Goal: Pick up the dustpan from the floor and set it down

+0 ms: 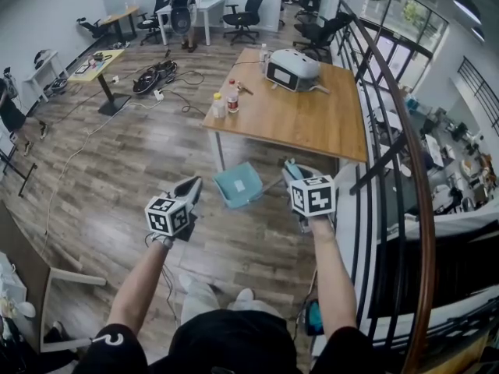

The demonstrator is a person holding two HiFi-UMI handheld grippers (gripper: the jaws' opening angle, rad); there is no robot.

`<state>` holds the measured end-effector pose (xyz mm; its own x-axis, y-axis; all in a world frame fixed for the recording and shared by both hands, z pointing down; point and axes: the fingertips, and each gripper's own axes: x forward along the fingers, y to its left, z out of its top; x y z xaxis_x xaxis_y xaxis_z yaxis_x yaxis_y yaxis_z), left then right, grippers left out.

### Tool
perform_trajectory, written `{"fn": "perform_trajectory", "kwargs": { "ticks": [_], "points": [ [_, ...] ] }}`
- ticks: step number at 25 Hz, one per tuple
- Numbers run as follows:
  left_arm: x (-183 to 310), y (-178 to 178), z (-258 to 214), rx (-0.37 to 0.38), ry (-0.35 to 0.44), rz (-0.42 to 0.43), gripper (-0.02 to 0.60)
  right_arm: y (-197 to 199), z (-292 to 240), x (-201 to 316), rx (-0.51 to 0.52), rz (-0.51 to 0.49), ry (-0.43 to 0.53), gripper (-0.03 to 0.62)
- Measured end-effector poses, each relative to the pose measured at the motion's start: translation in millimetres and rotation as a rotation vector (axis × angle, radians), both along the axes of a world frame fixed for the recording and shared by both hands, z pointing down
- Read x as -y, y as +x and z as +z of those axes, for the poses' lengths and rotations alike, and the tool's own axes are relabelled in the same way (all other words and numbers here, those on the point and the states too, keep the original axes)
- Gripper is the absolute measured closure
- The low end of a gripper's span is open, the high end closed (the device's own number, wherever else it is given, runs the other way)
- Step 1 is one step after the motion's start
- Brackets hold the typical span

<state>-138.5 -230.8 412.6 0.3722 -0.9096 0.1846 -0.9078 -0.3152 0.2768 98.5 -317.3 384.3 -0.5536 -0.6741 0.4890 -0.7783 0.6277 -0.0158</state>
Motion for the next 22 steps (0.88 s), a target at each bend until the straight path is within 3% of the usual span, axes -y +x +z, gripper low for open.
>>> {"fn": "perform_trajectory", "kwargs": {
  "ticks": [9, 22],
  "points": [
    [-5.2, -2.5, 3.0, 0.118, 0.06, -0.017, 0.584, 1.1, 6.5, -7.8, 0.005, -0.001, -0.011, 0.503],
    [5.0, 28.1, 12.1, 0.123, 0.069, 0.066, 0.584, 26.8, 48.5, -20.9, -0.003, 0.064, -0.066, 0.503]
  ]
}}
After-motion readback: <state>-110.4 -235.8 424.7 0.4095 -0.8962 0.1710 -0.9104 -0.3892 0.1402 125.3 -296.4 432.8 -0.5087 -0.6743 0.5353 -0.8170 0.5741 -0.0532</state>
